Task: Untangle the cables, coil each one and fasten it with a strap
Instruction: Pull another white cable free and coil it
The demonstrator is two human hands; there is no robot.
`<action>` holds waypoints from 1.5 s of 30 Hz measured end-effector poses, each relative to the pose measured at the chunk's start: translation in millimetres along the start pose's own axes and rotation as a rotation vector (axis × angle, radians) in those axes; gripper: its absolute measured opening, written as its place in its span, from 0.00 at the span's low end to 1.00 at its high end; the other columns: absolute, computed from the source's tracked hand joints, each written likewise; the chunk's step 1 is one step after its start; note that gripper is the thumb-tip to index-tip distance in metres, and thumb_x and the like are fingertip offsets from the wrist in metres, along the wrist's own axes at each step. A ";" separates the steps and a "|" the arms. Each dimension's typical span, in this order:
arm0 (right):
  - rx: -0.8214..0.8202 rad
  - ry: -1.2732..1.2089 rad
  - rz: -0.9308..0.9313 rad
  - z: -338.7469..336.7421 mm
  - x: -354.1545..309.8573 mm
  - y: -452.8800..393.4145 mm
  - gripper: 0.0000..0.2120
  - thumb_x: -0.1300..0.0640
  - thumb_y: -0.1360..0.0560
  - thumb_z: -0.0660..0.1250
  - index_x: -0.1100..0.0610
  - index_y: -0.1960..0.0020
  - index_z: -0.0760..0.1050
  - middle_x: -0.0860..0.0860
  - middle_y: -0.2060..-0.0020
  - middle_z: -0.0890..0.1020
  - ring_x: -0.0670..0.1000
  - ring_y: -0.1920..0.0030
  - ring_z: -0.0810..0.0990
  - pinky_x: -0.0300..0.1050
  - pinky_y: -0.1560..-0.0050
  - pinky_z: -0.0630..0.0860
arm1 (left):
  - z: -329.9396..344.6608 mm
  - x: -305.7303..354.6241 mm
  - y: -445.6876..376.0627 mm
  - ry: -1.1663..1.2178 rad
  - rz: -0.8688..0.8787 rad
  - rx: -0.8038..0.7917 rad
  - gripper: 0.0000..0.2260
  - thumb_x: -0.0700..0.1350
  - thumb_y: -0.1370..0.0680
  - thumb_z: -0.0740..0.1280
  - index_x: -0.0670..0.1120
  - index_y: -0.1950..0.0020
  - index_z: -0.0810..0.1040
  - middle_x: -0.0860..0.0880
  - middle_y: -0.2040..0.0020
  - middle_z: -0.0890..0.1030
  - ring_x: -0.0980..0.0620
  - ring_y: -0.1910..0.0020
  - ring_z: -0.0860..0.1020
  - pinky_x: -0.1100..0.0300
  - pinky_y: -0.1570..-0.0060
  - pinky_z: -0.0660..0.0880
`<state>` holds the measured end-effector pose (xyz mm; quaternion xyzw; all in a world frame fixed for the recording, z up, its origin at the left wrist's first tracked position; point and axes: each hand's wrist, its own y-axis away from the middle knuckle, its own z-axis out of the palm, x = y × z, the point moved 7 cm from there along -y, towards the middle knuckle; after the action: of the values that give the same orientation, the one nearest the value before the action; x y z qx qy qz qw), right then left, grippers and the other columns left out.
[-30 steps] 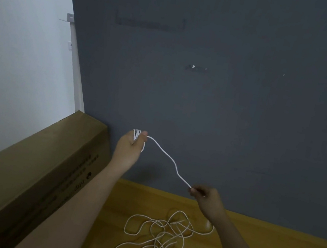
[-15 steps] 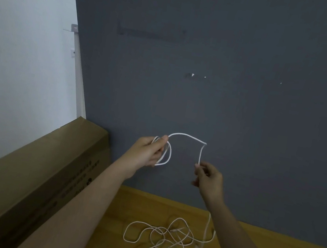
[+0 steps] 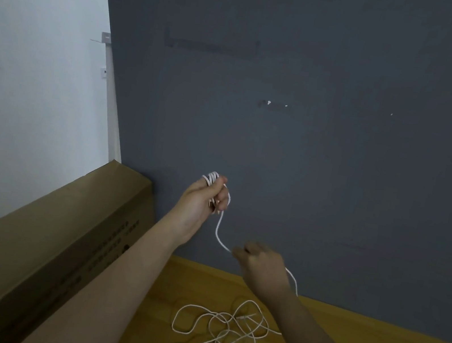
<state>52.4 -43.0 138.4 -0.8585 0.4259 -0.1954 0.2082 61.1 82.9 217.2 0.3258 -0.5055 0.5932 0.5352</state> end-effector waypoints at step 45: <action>-0.253 -0.484 -0.003 34.9 -34.5 30.9 0.16 0.49 0.17 0.52 0.54 0.40 0.74 0.52 0.47 0.81 0.54 0.47 0.77 0.50 0.51 0.73 | -35.6 -87.8 9.8 -1.164 -0.290 -0.151 0.30 0.58 0.18 0.50 0.36 0.26 0.53 0.39 0.37 0.72 0.45 0.39 0.72 0.53 0.40 0.67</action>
<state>30.9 -25.3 87.5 -0.9001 0.3836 0.0700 0.1946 76.0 90.7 123.5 0.6236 -0.7064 0.2010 0.2677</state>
